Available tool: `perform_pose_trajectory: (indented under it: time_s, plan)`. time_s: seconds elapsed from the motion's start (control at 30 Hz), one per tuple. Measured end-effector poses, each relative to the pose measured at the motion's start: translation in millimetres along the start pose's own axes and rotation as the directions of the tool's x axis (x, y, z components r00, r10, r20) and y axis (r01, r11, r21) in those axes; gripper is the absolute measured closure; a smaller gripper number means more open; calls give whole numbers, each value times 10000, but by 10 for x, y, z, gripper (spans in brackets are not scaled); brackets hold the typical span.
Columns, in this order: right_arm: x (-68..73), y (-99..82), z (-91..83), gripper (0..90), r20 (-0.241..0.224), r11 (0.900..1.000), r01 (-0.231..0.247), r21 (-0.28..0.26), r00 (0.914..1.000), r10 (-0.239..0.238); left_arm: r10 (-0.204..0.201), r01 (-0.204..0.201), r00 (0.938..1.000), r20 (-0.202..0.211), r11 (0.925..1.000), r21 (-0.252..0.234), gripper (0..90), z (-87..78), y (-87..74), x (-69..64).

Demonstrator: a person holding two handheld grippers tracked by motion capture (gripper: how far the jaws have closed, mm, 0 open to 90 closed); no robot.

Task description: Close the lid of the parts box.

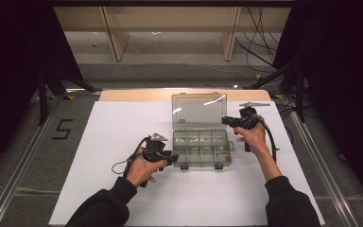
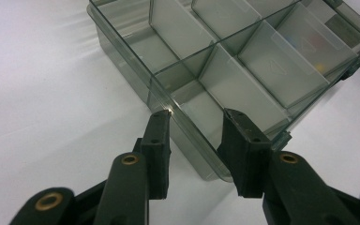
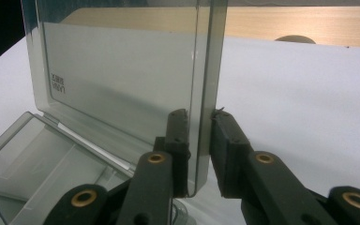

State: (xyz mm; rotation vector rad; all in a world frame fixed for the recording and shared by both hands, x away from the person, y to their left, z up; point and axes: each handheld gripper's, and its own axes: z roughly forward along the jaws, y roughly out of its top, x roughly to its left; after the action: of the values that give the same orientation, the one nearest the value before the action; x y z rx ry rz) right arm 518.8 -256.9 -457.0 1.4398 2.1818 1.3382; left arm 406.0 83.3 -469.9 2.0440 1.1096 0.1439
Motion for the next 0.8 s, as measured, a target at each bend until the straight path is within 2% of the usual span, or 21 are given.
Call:
perform_pose_trajectory:
  time_s: [0.2, 0.23, 0.53, 0.8]
  plan:
    - [-10, -18, -11, 793, -41, 9997, 209, -119, 9998, -210, -40, 40, 10000, -17, 10000, 39, 626, -3, 1, 0]
    - [-12, -21, -10, 823, -39, 9996, 245, -170, 9997, -246, -53, 53, 10000, -6, 10000, 29, 625, -3, 1, 1]
    - [-3, -36, -26, 833, 236, 9985, 511, -173, 9984, -506, 122, -122, 9999, 31, 9999, 29, 623, -3, 3, 7]
    - [32, -65, -46, 833, 405, 9907, 1298, -413, 9909, -1281, 295, -295, 9996, -21, 9996, 21, 620, -3, 2, 1]
